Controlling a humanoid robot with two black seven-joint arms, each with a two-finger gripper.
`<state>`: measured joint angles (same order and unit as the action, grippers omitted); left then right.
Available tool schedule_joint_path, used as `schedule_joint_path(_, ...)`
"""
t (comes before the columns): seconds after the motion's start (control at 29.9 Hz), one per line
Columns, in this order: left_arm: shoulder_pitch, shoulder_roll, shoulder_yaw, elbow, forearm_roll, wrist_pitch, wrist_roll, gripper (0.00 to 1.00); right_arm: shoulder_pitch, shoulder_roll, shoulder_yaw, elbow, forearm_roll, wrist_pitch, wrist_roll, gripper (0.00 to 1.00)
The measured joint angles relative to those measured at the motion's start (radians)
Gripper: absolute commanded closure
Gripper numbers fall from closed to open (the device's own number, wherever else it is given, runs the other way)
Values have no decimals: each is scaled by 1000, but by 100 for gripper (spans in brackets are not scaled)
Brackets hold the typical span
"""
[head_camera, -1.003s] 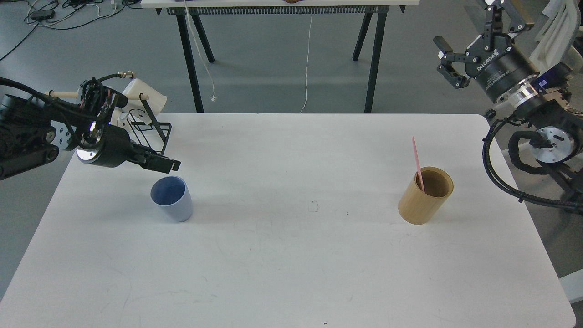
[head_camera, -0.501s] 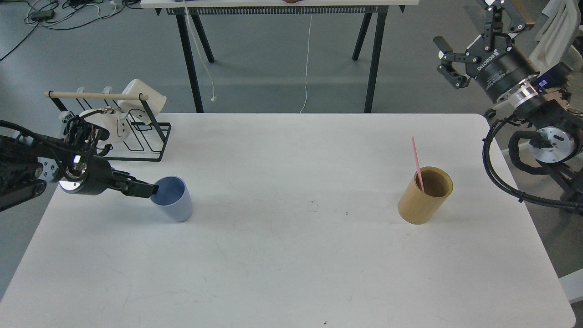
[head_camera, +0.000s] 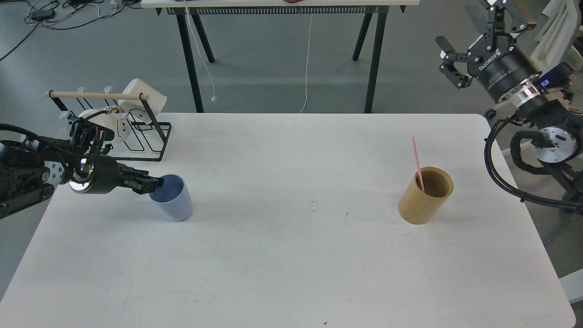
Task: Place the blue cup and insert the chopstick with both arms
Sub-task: 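Grasp the light blue cup with the left gripper and lift it, then carry the blue cup toward the table center and set it down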
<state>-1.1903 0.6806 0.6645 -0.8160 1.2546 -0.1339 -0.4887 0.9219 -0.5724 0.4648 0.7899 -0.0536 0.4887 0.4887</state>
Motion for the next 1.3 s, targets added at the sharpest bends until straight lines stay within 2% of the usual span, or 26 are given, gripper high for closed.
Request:
schedule_joint_path(0.27, 11, 7, -1, -9, 0, 9, 0, 94, 0, -1, 0, -1, 0, 0, 0, 1)
schedule_joint_path(0.37, 12, 11, -2, -11, 1, 9, 0, 98, 0, 0, 0, -1, 0, 0, 0, 1)
schedule_joint_path(0.64, 7, 22, -31, -33, 1, 10, 0, 100, 0, 0, -2, -3, 0, 0, 0, 1)
schedule_joint_path(0.87, -10, 51, -133, -123, 0, -5, 0, 100, 0, 0, -2, -9, 0, 0, 0, 1)
schedule_joint_path(1.0, -75, 43, -169, -186, -9, -29, 0, 100, 0, 1, 19, -46, 1, 0, 0, 1)
schedule_joint_path(1.17, -210, -57, -190, -248, -54, -87, 0, 100, 2, -8, 66, -115, 12, 0, 0, 1)
schedule_joint_path(1.3, -285, -208, -164, -187, -84, -123, 0, 100, -3, -25, 74, -149, 15, 0, 0, 1)
